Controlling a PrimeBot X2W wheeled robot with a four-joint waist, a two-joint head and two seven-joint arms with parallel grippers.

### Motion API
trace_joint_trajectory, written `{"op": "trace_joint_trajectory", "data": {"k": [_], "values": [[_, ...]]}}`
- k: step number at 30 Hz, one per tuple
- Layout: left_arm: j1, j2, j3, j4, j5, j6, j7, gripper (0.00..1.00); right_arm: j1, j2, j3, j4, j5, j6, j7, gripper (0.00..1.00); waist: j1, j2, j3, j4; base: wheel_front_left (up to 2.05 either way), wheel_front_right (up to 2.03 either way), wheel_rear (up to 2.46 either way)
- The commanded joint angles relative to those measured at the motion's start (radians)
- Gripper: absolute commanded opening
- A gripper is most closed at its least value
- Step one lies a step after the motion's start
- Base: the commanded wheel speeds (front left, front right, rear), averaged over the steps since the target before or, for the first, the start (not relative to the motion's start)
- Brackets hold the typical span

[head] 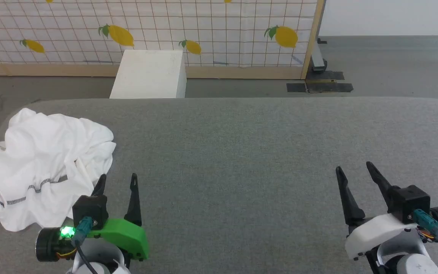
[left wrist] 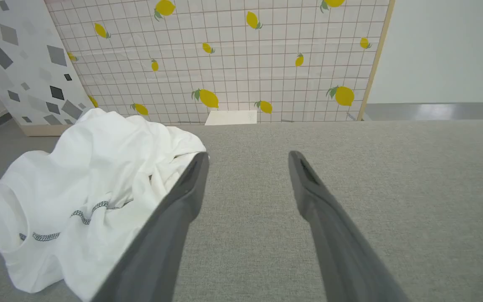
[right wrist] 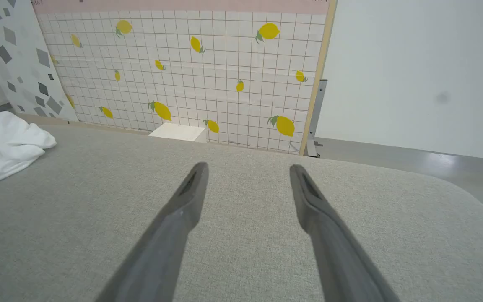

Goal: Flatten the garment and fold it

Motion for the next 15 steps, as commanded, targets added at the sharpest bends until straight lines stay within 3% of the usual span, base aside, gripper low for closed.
{"op": "trace_joint_trajectory", "data": {"k": [1,15], "values": [[0.001,-0.001,-0.001,0.007,-0.006,0.006,-0.012,1.00,0.012,0.000,-0.002,0.006,0.013,0.000,-0.012,1.00,0.0000,0.0000,0.000,0.002,0.00,0.00,0.00],[0.004,-0.001,0.000,0.020,-0.021,0.013,-0.040,1.00,0.018,0.000,-0.001,0.017,0.041,0.000,-0.041,1.00,0.0000,0.0000,0.003,0.044,0.00,0.00,0.00]]}}
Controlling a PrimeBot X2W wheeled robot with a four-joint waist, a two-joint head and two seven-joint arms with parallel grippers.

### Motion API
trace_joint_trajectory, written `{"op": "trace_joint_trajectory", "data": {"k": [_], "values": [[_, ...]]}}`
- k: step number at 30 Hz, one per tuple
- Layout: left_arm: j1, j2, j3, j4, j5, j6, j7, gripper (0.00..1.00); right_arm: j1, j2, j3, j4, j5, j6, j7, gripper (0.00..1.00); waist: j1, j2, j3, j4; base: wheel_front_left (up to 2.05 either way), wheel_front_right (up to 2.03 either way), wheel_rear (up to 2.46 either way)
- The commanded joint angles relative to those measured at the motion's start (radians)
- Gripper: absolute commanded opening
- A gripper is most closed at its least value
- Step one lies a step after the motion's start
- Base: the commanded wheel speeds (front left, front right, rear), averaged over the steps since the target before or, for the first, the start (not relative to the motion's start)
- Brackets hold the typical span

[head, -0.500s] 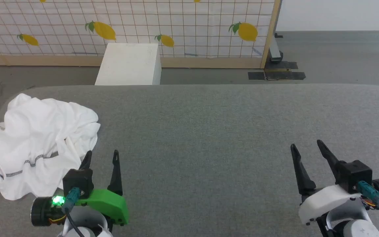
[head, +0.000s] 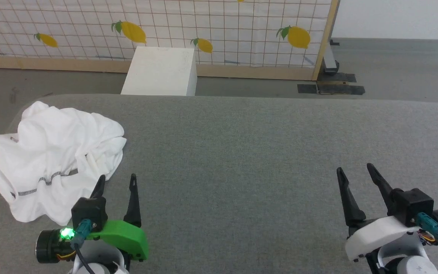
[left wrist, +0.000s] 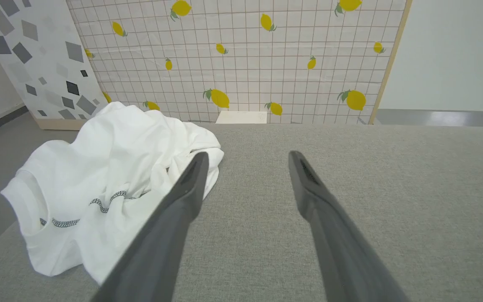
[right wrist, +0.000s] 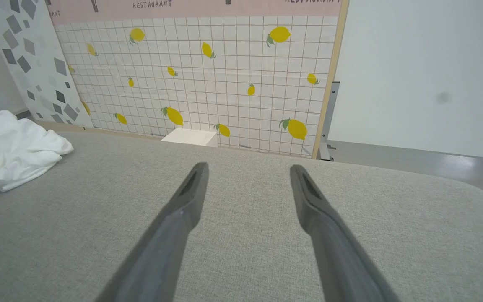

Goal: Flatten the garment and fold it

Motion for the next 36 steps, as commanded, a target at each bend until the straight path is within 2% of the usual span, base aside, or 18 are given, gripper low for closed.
{"op": "trace_joint_trajectory", "data": {"k": [1,36], "values": [[0.004,-0.001,0.000,0.004,-0.011,0.005,-0.009,1.00,0.013,0.000,0.000,0.005,0.010,0.000,-0.010,1.00,0.0000,0.0000,0.001,0.011,0.00,0.00,0.00],[0.020,-0.002,0.007,0.041,-0.049,0.033,-0.081,1.00,0.025,0.000,0.015,0.051,0.086,-0.001,-0.082,1.00,0.0000,0.0000,-0.003,0.231,0.00,0.00,0.00]]}}
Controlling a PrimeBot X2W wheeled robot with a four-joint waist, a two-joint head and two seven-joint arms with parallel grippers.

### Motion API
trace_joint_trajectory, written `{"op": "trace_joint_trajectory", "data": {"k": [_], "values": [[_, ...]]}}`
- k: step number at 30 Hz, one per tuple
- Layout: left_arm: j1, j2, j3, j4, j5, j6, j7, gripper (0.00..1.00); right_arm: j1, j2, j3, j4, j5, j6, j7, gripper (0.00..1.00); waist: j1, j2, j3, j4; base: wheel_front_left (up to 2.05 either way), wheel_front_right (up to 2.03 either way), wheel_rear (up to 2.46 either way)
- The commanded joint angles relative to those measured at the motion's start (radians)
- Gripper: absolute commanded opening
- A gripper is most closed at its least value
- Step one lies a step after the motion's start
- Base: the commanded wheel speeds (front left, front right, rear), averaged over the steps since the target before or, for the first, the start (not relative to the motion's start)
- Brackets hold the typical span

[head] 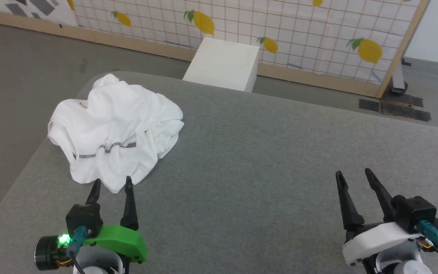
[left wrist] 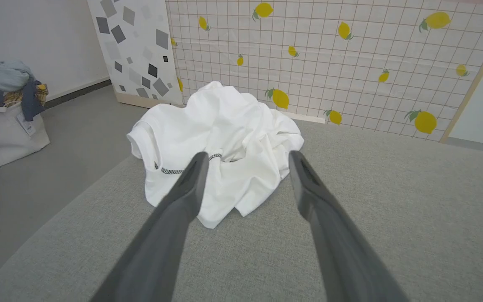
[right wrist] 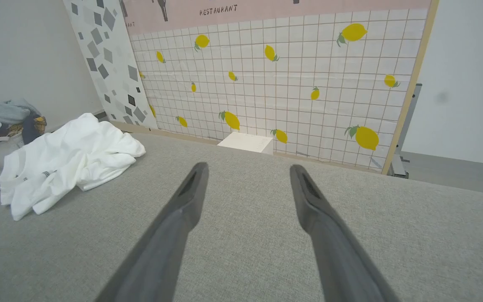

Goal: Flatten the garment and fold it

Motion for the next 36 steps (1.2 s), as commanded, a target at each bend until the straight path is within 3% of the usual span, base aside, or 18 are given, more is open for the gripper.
{"op": "trace_joint_trajectory", "data": {"k": [1,36], "values": [[0.017,-0.002,0.004,0.004,-0.006,0.007,-0.011,1.00,0.017,0.000,0.003,0.006,0.014,-0.001,-0.012,1.00,0.0000,0.0000,-0.001,0.018,0.00,0.00,0.00],[0.038,0.001,0.002,0.051,-0.045,0.039,-0.083,1.00,0.040,0.001,0.024,0.058,0.075,-0.001,-0.084,1.00,0.0000,0.0000,-0.012,0.177,0.00,0.00,0.00]]}}
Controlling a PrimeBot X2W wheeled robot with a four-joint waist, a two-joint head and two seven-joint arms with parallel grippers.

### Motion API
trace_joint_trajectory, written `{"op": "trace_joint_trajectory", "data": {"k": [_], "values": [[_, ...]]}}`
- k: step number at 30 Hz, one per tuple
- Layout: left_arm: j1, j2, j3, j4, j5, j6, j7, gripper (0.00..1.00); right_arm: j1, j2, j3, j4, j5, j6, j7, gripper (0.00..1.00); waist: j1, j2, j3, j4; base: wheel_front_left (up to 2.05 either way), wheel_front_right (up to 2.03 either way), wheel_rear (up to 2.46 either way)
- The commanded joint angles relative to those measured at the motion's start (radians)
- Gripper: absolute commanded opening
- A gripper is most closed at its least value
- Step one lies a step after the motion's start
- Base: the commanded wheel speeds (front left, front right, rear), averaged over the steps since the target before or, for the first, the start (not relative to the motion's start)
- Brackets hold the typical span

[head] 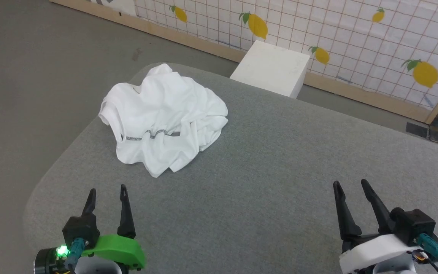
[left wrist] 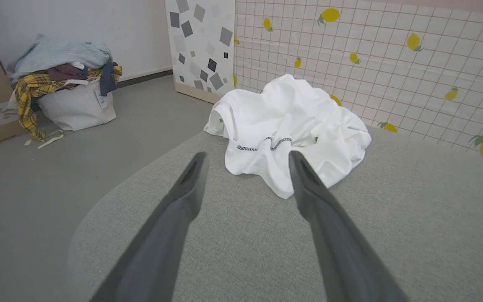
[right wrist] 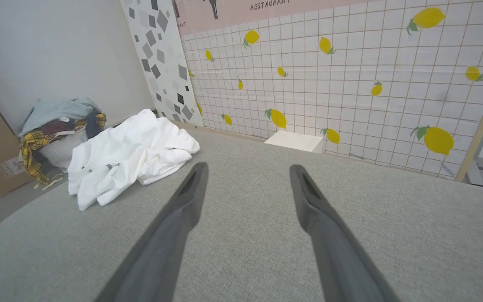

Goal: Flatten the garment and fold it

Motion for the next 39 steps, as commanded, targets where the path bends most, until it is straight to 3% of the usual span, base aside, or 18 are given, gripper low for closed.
{"op": "trace_joint_trajectory", "data": {"k": [1,25,36,39], "values": [[0.016,0.000,0.001,0.006,-0.013,0.005,-0.011,1.00,0.016,0.001,0.001,0.006,0.010,-0.001,-0.011,1.00,0.0000,0.0000,-0.001,0.008,0.00,0.00,0.00],[0.023,0.005,-0.006,0.039,-0.043,0.028,-0.060,1.00,0.026,0.001,-0.003,0.049,0.014,-0.002,-0.061,1.00,0.0000,0.0000,-0.006,0.097,0.00,0.00,0.00],[0.022,0.006,-0.007,0.039,-0.047,0.030,-0.061,1.00,0.024,0.001,-0.006,0.058,0.017,-0.002,-0.062,1.00,0.0000,0.0000,-0.005,0.088,0.00,0.00,0.00],[-0.005,0.016,-0.014,0.047,-0.056,0.008,-0.057,1.00,0.019,0.001,-0.006,0.056,0.016,-0.002,-0.062,1.00,0.0000,0.0000,0.005,0.083,0.00,0.00,0.00]]}}
